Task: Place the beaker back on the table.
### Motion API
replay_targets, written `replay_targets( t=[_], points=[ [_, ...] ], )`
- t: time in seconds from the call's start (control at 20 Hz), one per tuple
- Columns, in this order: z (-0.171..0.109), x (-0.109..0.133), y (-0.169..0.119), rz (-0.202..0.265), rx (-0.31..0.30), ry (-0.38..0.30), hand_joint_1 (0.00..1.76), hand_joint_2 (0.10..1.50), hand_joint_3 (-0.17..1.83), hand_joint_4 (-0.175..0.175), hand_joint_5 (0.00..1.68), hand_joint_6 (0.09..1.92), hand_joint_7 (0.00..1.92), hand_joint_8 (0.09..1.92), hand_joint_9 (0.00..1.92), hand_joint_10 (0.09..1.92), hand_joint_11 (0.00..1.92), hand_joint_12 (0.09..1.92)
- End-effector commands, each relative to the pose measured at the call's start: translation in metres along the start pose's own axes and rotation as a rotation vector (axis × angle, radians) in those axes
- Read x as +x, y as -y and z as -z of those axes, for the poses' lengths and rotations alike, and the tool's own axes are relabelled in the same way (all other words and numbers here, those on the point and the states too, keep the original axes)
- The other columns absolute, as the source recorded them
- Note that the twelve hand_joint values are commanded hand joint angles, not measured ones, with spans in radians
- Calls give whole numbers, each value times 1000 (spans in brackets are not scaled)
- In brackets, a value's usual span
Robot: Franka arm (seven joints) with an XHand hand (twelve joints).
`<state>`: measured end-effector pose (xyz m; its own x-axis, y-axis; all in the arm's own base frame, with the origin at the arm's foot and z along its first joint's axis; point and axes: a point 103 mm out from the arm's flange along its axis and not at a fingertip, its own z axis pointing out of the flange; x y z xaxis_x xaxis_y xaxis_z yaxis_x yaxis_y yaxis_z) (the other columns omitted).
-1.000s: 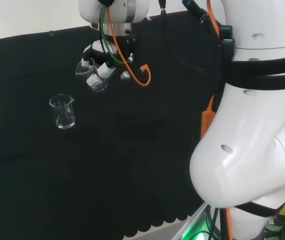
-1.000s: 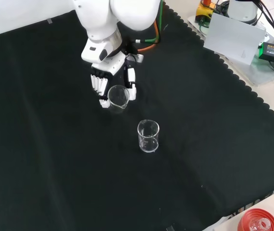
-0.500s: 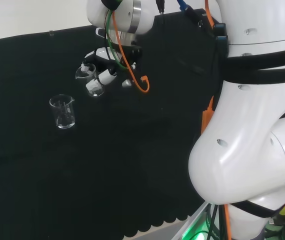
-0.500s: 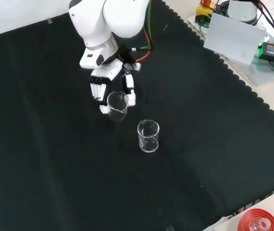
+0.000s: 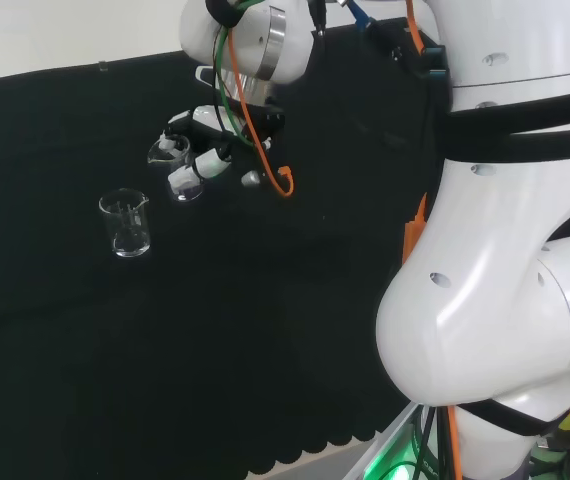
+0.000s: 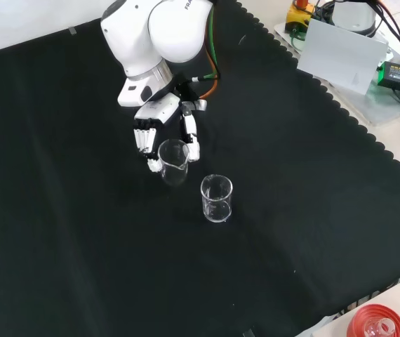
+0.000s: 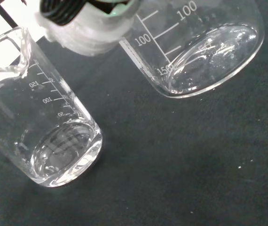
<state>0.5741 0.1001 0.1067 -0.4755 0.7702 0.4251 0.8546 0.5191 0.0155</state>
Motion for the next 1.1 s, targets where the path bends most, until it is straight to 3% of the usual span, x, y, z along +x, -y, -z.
replay_targets(
  t=[0.05,1.1],
  points=[
    [-7,3,-2,11,-8,-14,1282,1099,-175,-82,1071,850,1313,627,1344,972,1043,879],
    [-34,5,-11,30,-27,-55,1280,1102,-175,-74,1062,872,1306,631,1333,976,1036,887]
  ],
)
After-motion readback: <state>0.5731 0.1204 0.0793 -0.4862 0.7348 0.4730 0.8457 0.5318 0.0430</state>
